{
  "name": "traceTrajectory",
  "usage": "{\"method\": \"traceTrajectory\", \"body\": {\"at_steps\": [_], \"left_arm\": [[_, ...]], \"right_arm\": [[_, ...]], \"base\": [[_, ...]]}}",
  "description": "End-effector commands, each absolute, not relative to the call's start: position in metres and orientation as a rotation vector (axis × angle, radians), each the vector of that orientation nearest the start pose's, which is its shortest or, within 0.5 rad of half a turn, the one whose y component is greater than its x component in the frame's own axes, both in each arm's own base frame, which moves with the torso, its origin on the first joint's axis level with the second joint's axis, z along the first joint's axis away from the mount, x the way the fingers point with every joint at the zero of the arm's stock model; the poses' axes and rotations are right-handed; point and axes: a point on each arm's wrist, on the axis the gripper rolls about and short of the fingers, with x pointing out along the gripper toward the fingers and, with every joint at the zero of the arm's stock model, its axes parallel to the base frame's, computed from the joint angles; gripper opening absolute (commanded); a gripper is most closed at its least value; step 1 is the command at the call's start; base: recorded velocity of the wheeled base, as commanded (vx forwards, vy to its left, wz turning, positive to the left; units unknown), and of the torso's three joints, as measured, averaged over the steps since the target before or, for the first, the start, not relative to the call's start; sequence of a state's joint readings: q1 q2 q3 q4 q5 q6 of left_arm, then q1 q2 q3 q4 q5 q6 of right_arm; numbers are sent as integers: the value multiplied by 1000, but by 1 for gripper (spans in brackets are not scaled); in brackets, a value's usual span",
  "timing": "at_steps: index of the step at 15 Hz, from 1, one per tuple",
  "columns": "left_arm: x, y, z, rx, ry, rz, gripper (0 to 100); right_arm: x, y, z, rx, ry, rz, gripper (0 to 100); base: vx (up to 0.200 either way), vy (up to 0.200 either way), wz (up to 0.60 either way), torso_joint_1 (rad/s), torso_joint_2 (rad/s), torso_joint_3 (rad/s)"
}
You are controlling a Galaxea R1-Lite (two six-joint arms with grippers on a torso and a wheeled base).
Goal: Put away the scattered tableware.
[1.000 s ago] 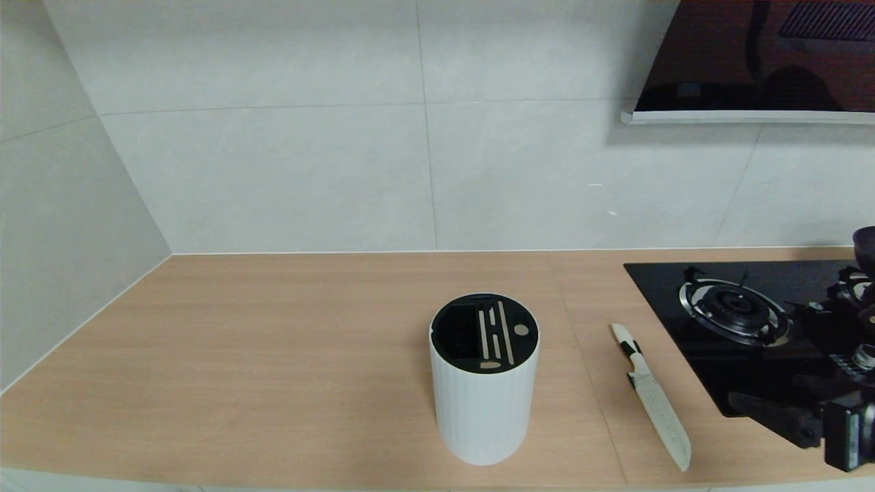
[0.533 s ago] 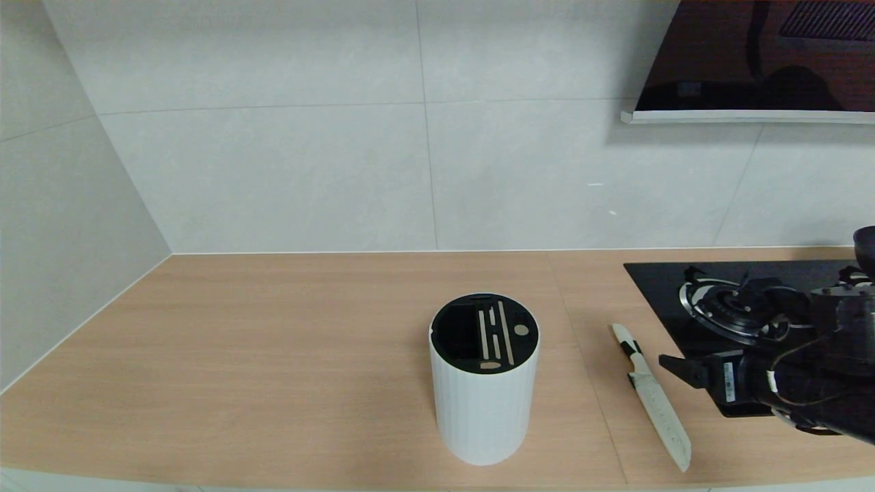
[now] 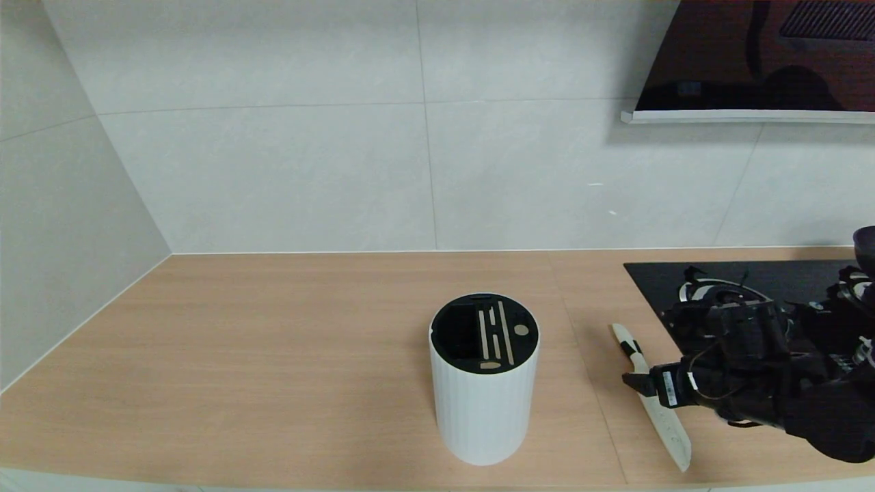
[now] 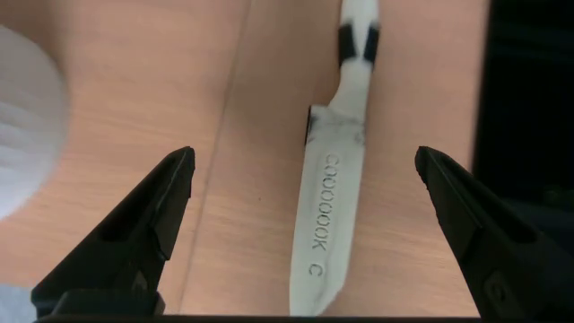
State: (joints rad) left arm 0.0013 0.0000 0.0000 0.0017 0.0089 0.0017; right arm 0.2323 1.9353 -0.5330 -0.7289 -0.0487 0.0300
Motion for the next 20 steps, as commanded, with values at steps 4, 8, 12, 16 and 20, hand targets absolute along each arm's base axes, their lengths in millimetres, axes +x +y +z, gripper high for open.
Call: {"method": "traceTrajectory", "body": {"at_steps": [4,8,12,16,20], "left_arm": [[-23,0,75,2,2,11,100],[-23,0,75,2,2,11,100],[-23,0,75,2,2,11,100],[-23,0,75,2,2,11,100],[-23,0,75,2,2,11,100]], "right_arm": [[306,67,14,-79,698,115,100],[318,64,4,-81,675,69,100],[321,60,2,-76,677,55,100],[322,60,-4,-77,692,53,100],[323,60,-8,-78,698,52,100]], "base": [[0,0,0,0,0,0],[0,0,0,0,0,0],[0,0,0,0,0,0],[0,0,0,0,0,0],[0,0,0,0,0,0]]}}
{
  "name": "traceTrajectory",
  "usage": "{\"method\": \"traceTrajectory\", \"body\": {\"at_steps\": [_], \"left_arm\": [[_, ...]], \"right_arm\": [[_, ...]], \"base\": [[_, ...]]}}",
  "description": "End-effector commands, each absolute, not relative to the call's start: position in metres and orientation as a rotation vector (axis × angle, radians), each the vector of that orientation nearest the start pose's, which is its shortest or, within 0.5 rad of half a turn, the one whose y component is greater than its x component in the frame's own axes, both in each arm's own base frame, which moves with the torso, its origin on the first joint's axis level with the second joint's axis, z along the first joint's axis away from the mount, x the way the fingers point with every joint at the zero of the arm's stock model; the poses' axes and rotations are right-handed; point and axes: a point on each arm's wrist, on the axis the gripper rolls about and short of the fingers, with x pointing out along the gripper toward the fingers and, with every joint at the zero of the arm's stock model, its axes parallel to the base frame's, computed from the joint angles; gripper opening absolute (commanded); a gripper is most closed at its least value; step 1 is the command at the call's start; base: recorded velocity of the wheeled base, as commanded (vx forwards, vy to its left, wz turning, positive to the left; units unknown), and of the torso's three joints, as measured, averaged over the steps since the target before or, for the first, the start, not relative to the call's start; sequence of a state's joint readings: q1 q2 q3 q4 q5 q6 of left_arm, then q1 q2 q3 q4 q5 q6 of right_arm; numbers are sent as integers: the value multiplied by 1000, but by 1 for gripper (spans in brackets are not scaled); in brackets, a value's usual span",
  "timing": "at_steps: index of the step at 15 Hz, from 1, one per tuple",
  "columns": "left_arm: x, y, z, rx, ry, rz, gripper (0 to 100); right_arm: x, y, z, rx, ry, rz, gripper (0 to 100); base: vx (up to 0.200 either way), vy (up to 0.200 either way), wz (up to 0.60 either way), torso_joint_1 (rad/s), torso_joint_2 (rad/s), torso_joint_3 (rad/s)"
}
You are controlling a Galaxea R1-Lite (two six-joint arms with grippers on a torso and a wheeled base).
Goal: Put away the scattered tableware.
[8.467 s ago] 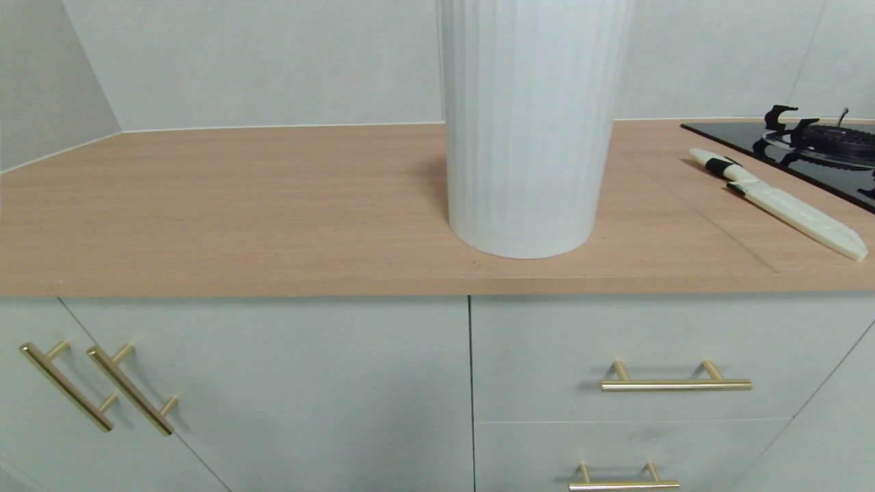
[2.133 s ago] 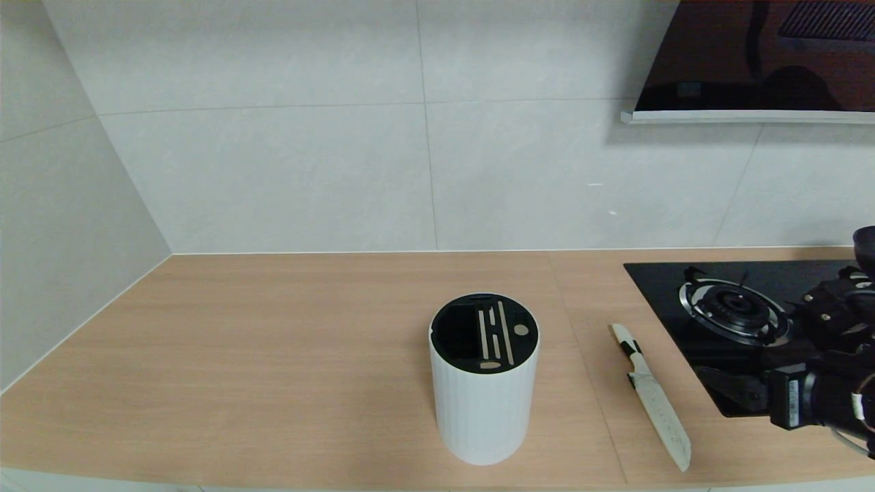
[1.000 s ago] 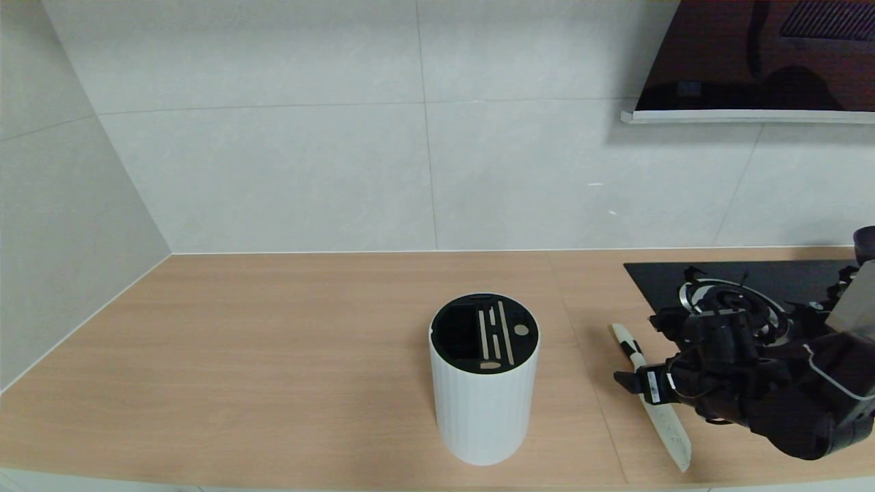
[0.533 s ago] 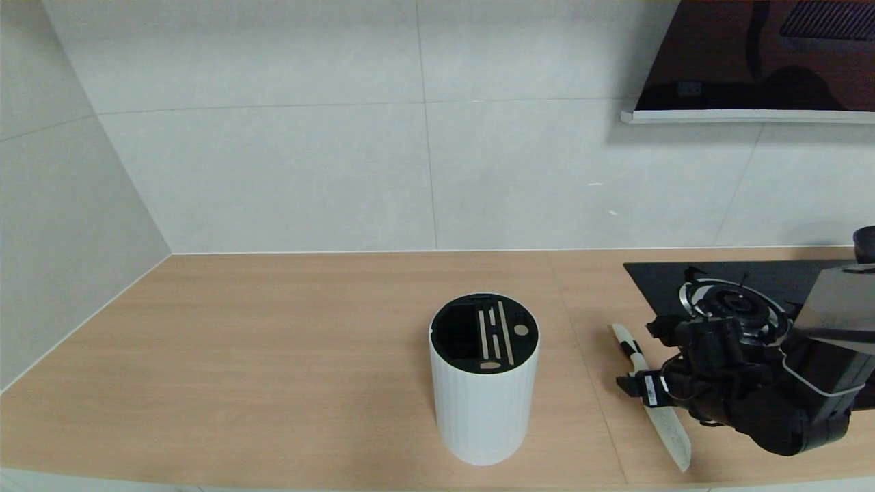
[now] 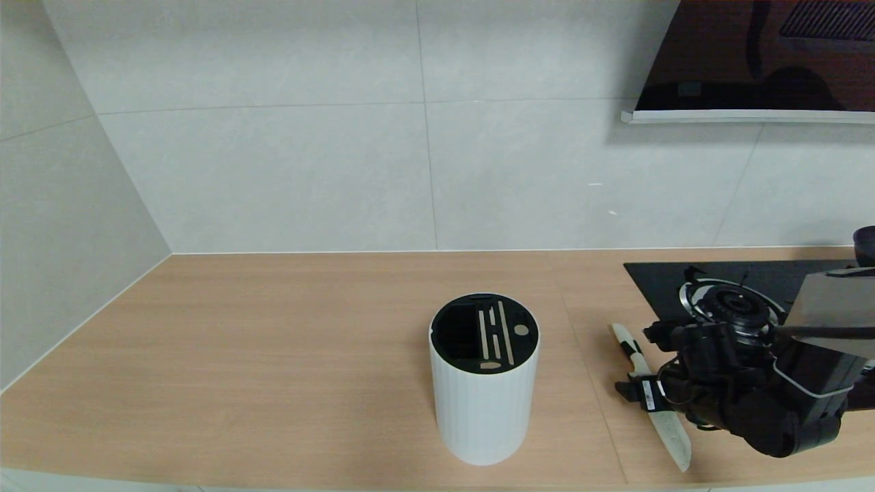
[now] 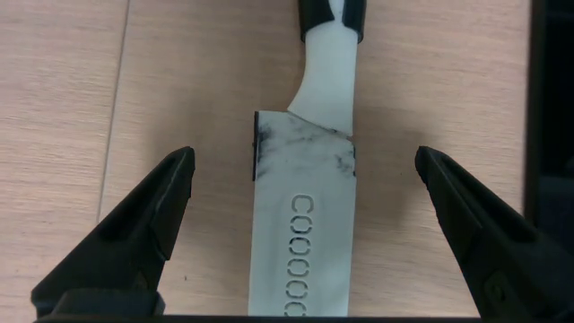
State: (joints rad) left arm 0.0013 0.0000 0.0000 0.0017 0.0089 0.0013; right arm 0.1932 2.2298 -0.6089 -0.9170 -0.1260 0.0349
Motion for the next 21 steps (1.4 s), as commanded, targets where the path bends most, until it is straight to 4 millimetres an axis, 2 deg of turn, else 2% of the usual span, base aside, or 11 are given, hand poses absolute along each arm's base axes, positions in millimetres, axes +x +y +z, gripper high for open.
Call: {"method": "traceTrajectory", "body": {"at_steps": [1,4,5,13,17,21], "left_arm": [[-23,0,75,2,2,11,100],[-23,0,75,2,2,11,100],[-23,0,75,2,2,11,100],[-23,0,75,2,2,11,100],[-23,0,75,2,2,11,100],[-23,0,75,3,2,11,100]], "right_arm": [[323,60,-8,-78,696,52,100],[323,60,-8,-78,696,52,100],[323,60,-8,-78,698,52,0],[323,60,-9,-78,701,51,0],[322,60,7,-64,655,51,0],[307,62,75,-17,467,67,0]], "base": [[0,0,0,0,0,0],[0,0,0,0,0,0],[0,0,0,0,0,0],[0,0,0,0,0,0],[0,0,0,0,0,0],[0,0,0,0,0,0]]}}
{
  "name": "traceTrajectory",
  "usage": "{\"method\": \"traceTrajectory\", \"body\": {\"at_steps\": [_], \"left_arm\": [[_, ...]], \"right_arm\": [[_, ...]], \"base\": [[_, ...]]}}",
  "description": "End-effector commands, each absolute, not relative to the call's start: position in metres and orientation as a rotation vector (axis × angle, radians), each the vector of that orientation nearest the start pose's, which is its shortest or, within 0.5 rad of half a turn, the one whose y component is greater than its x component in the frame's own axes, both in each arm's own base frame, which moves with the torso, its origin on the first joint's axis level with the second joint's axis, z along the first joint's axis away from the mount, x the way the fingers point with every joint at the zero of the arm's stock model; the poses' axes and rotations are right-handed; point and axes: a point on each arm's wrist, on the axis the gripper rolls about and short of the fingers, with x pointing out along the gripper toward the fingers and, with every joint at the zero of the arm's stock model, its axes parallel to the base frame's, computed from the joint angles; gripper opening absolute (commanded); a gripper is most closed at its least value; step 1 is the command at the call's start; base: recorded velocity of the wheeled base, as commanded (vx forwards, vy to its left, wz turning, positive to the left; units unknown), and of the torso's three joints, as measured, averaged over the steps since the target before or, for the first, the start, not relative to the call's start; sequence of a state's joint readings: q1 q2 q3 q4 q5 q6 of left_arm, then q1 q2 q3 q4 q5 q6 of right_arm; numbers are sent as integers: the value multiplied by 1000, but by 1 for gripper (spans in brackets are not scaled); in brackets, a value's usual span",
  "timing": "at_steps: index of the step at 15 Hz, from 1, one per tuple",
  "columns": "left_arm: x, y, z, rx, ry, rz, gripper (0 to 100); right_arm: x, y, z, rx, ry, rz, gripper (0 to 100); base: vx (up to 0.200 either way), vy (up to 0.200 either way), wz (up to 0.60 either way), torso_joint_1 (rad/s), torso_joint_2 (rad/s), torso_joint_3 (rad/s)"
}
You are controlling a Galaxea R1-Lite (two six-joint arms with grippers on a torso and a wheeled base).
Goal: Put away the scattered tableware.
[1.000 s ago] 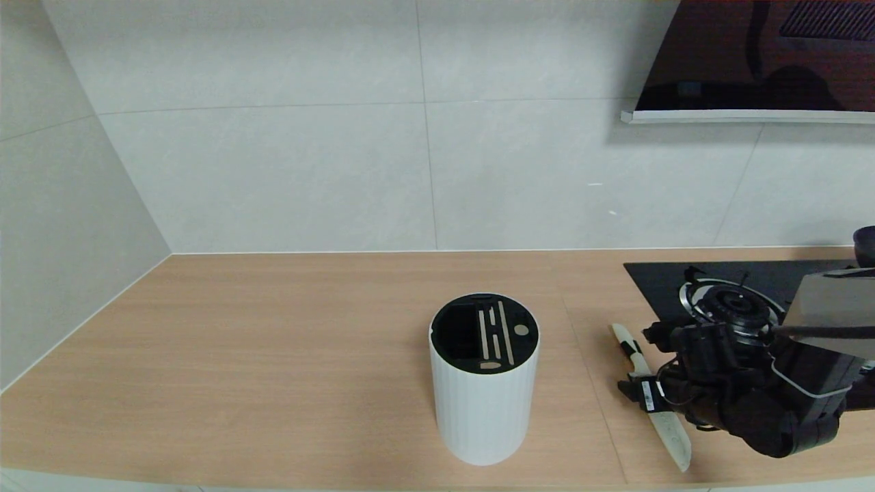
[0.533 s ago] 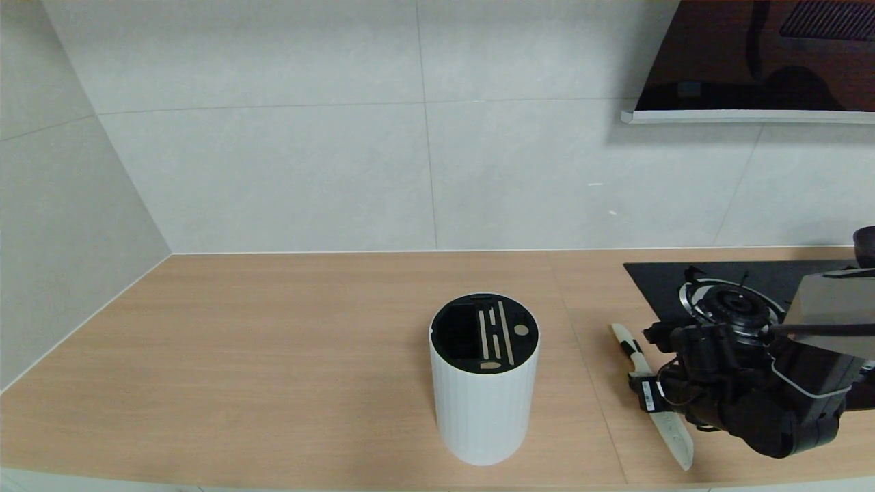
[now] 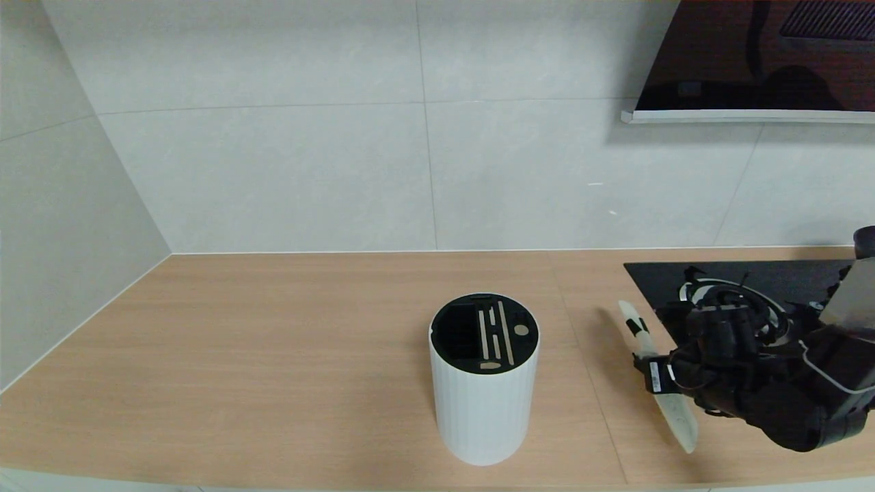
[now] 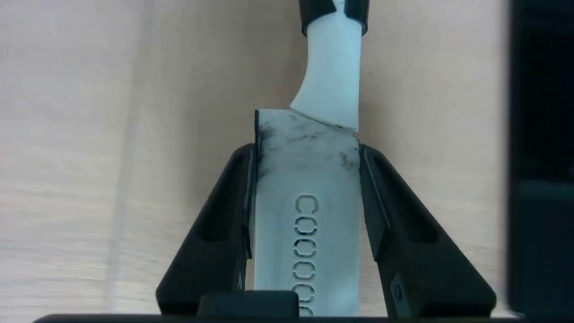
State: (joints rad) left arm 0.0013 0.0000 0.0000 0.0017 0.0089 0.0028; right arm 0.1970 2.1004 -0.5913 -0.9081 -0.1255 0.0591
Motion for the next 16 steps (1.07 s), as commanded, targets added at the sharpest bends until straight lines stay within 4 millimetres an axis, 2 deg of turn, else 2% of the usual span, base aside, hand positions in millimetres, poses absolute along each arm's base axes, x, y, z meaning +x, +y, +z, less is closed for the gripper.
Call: {"method": "traceTrajectory", "body": {"at_steps": [1,3,4,5,6,8,10,12,13,14,16], "left_arm": [[-23,0,75,3,2,11,100],[-23,0,75,3,2,11,100],[-23,0,75,3,2,11,100],[-23,0,75,5,2,11,100],[-23,0,75,6,2,11,100],[-23,0,75,14,2,9,100],[-23,0,75,15,2,9,100],[-23,0,75,20,0,9,100],[-23,0,75,20,0,9,100],[-23,0,75,43,0,3,100],[-23,-1,77,44,-1,-43,100]], "right_arm": [[304,65,92,-14,414,83,0],[303,76,132,-5,314,127,0],[303,80,142,-4,296,141,0],[299,91,164,-2,263,181,0],[295,101,175,-2,246,216,0],[291,116,184,-2,220,266,0],[287,139,202,-1,165,339,0],[273,157,205,-8,169,408,0],[273,157,205,-8,169,409,0],[259,164,204,-15,173,454,0],[252,167,206,-14,166,474,0]], "base": [[0,0,0,0,0,0],[0,0,0,0,0,0],[0,0,0,0,0,0],[0,0,0,0,0,0],[0,0,0,0,0,0],[0,0,0,0,0,0],[0,0,0,0,0,0],[0,0,0,0,0,0],[0,0,0,0,0,0],[0,0,0,0,0,0],[0,0,0,0,0,0]]}}
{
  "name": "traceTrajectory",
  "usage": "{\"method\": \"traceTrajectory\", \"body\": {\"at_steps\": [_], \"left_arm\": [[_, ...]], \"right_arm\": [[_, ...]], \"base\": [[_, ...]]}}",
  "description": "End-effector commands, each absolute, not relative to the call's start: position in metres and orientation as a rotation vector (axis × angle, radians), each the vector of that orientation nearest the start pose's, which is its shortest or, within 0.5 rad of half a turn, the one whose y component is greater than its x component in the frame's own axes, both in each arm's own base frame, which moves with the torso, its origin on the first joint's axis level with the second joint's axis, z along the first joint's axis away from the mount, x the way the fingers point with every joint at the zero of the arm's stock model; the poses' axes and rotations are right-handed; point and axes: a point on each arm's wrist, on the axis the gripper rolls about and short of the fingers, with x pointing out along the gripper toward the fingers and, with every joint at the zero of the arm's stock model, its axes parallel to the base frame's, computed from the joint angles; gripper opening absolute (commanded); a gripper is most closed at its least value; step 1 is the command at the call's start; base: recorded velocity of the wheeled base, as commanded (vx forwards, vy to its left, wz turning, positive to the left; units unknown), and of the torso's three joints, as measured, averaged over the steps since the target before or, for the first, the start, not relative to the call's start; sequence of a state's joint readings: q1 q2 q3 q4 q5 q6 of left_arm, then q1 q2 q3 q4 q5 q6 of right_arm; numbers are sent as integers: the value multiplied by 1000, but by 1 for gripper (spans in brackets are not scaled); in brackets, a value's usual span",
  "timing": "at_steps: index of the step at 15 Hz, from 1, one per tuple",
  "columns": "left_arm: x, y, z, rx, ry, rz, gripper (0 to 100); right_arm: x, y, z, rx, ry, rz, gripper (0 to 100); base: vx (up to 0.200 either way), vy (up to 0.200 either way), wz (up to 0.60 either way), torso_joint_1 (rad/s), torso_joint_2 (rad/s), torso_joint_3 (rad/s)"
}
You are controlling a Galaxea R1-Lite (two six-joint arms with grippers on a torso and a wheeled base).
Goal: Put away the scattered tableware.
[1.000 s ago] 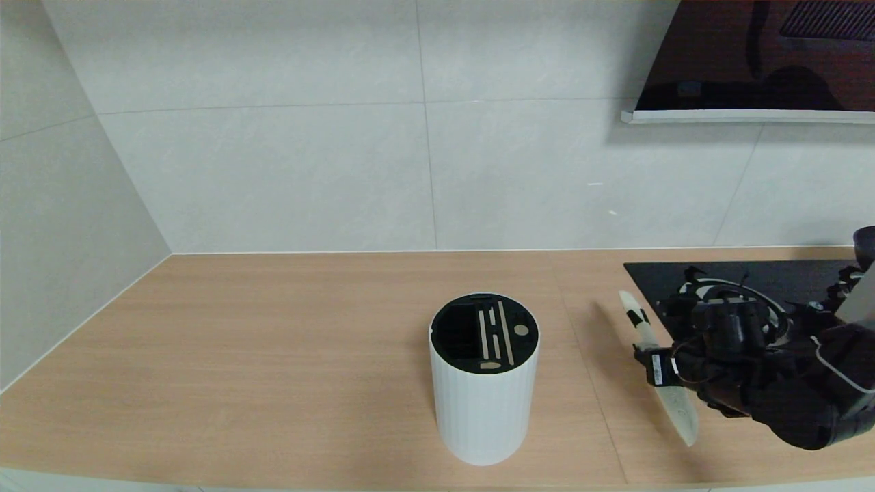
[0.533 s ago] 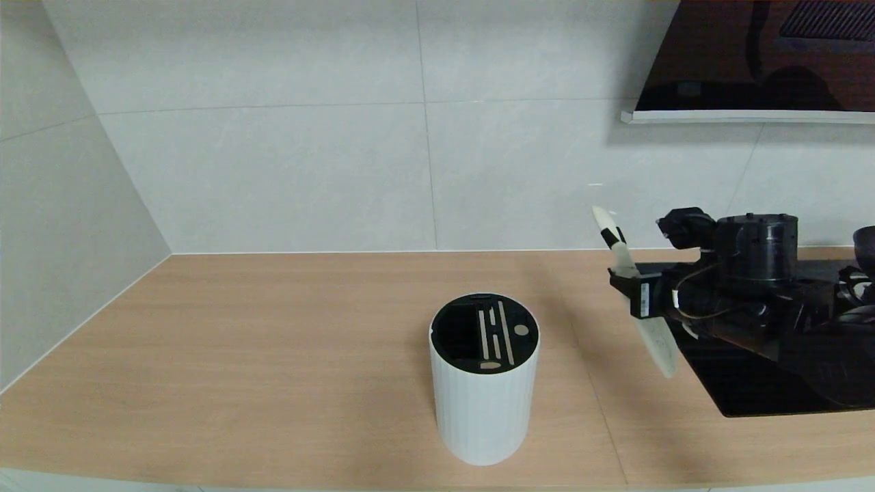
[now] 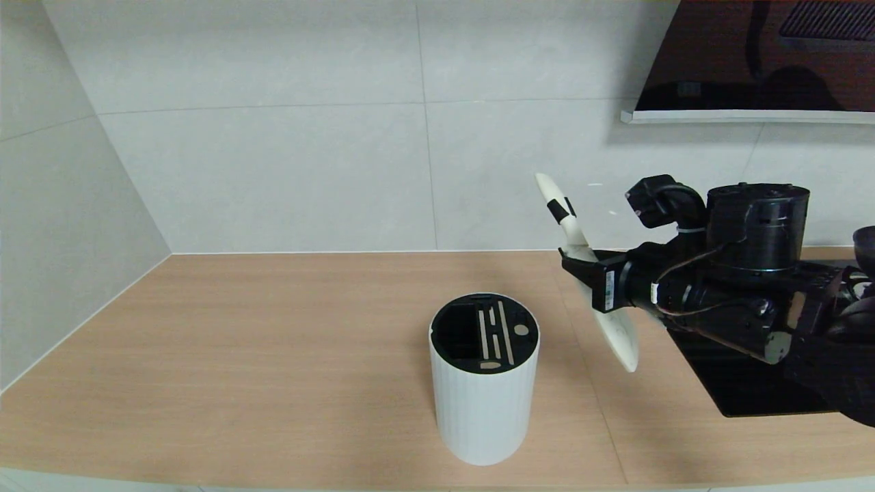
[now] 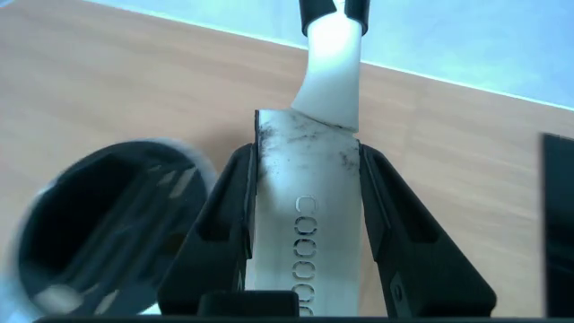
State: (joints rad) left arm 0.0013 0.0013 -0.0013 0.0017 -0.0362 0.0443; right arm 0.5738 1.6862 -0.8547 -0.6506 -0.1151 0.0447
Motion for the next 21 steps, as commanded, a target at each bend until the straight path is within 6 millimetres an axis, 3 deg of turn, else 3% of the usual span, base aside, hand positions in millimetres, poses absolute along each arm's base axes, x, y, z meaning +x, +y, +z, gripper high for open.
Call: {"method": "traceTrajectory", "body": {"at_steps": [1,2,5,6,7,10,12,15,18,21], "left_arm": [[-26,-2,87,45,-36,-93,100],[-26,-2,88,45,-37,-97,100],[-23,-7,146,2,63,-329,100],[-9,-9,179,-9,93,-425,100],[2,-10,198,-16,110,-480,100],[54,-16,242,-49,197,-680,100],[77,-21,248,-63,252,-749,100],[136,-35,245,-81,288,-803,100],[169,-49,235,-224,360,-829,100],[185,-60,232,-326,366,-859,100]], "right_arm": [[252,167,207,-13,163,472,0],[252,167,207,-13,163,472,0],[243,166,217,-1,133,489,0],[241,167,222,5,117,497,0],[242,168,226,8,105,502,0],[248,176,233,19,79,518,0],[247,180,229,13,93,528,0],[234,194,227,9,99,582,0],[224,206,224,4,109,627,0],[217,213,222,1,116,653,0]], "base": [[0,0,0,0,0,0],[0,0,0,0,0,0],[0,0,0,0,0,0],[0,0,0,0,0,0],[0,0,0,0,0,0],[0,0,0,0,0,0],[0,0,0,0,0,0],[0,0,0,0,0,0],[0,0,0,0,0,0],[0,0,0,0,0,0]]}}
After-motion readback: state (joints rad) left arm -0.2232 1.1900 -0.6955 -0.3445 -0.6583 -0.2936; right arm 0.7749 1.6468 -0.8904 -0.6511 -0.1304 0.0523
